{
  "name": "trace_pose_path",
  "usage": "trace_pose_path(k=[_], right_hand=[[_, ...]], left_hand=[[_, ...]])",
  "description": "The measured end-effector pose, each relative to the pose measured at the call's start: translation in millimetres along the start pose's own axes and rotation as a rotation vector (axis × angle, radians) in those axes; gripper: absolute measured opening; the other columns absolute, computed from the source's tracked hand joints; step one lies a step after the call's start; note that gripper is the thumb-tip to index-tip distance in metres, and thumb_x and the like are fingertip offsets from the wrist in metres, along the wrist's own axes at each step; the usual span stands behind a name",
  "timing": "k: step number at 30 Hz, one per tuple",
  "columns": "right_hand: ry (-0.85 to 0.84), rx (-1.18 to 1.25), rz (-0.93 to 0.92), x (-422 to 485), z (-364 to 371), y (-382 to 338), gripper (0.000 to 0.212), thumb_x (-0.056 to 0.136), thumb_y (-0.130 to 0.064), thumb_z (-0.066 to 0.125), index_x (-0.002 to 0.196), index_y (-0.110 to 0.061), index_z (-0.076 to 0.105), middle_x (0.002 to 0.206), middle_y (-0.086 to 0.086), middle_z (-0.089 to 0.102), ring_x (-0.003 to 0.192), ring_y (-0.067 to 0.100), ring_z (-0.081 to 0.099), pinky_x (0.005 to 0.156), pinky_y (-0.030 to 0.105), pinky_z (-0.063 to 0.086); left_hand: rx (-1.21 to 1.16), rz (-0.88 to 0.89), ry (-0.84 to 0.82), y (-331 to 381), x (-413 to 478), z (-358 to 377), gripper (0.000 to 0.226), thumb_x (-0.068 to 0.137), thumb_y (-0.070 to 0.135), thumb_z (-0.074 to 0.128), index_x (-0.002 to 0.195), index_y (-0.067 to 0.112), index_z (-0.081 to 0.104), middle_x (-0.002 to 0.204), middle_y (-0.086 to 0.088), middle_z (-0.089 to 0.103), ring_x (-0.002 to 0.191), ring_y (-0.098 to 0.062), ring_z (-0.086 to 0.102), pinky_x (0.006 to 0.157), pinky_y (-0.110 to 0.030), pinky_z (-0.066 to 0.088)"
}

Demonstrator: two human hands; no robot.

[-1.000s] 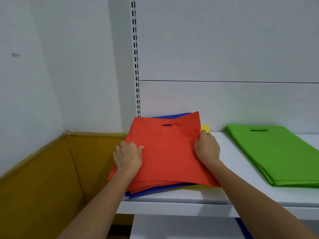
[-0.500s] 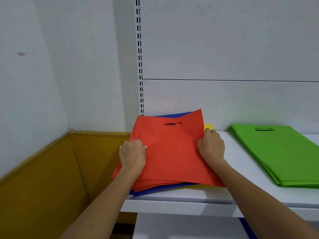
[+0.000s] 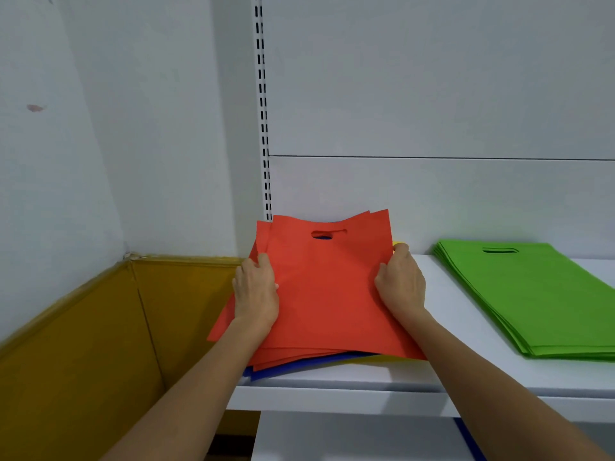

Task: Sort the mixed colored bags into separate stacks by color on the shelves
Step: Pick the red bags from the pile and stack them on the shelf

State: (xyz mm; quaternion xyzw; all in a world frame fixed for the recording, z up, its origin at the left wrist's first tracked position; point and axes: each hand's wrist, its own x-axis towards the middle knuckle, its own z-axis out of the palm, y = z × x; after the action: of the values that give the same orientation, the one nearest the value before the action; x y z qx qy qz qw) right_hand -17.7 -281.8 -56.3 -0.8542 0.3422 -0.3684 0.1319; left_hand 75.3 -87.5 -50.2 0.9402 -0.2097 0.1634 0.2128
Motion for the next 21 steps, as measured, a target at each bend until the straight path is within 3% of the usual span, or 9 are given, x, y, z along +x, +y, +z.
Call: trace_pose_path(k=[4, 7, 11, 15, 21], right_hand=[[-0.063, -0.031, 0.017, 0, 0, 3, 0.017, 0.091, -0.011, 0.043, 0.1, 0.003, 0.048, 0.105, 0.02, 0.055, 0.098, 0.037, 0.052, 0.075, 0.04, 0.039], [-0.089, -0.046, 0.007, 0, 1, 4, 0.018, 0.093, -0.013, 0.043, 0.098, 0.002, 0.049, 0.105, 0.019, 0.054, 0.097, 0.036, 0.052, 0.073, 0.038, 0.038], [-0.084, -0.114, -0.002, 1, 4, 6, 0.02, 0.094, -0.015, 0.04, 0.102, 0.001, 0.05, 0.108, 0.017, 0.056, 0.1, 0.035, 0.052, 0.074, 0.037, 0.039], [-0.055, -0.221, -0.022, 0, 6, 3, 0.017, 0.093, -0.01, 0.037, 0.1, -0.002, 0.05, 0.102, 0.015, 0.06, 0.097, 0.034, 0.052, 0.068, 0.035, 0.029], [-0.074, -0.256, -0.032, -1, 5, 2, 0.017, 0.092, -0.01, 0.036, 0.102, -0.006, 0.049, 0.101, 0.011, 0.061, 0.097, 0.031, 0.053, 0.071, 0.035, 0.031]], left_hand=[[-0.026, -0.19, -0.12, -1, 1, -10, 0.043, 0.091, 0.033, 0.056, 0.119, 0.002, 0.045, 0.12, -0.017, 0.055, 0.113, -0.035, 0.054, 0.085, -0.041, 0.045], [0.089, -0.171, -0.168, -3, 5, -12, 0.041, 0.092, 0.04, 0.052, 0.116, 0.007, 0.053, 0.121, -0.014, 0.056, 0.113, -0.032, 0.053, 0.085, -0.039, 0.045], [0.169, -0.13, -0.135, 0, 1, -6, 0.036, 0.095, 0.037, 0.046, 0.119, 0.01, 0.049, 0.123, -0.015, 0.053, 0.116, -0.032, 0.048, 0.092, -0.04, 0.04], [0.204, -0.104, -0.095, 5, 0, -7, 0.031, 0.096, 0.032, 0.046, 0.116, 0.009, 0.05, 0.119, -0.014, 0.058, 0.113, -0.031, 0.052, 0.089, -0.037, 0.041], [0.189, -0.097, -0.026, 7, -6, -11, 0.026, 0.095, 0.03, 0.049, 0.109, 0.008, 0.053, 0.114, -0.012, 0.062, 0.109, -0.028, 0.057, 0.084, -0.034, 0.042]])
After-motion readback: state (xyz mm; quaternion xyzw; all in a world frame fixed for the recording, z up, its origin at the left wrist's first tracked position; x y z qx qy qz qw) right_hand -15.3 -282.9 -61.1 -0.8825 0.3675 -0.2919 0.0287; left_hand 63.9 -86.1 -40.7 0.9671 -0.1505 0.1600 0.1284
